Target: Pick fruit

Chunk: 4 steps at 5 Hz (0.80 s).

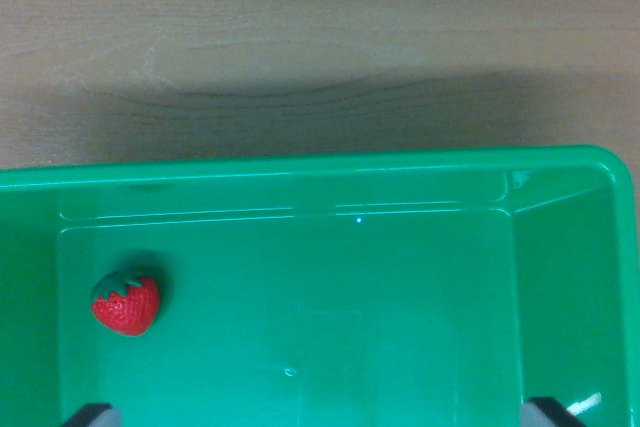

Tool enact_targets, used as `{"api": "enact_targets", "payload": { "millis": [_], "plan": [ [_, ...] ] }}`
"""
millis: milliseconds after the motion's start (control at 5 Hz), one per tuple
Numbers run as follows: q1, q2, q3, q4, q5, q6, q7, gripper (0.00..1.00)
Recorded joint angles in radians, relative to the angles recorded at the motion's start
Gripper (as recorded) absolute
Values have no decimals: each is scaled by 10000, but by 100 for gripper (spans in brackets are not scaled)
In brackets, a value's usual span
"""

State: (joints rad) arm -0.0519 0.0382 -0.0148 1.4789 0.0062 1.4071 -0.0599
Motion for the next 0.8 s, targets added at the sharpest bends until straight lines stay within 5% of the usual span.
{"api": "enact_targets", "payload": {
  "millis": [600,800],
  "plan": [
    [133,228,67,-402,5,-652,-141,0],
    [133,228,67,-402,5,-652,-141,0]
  ]
}}
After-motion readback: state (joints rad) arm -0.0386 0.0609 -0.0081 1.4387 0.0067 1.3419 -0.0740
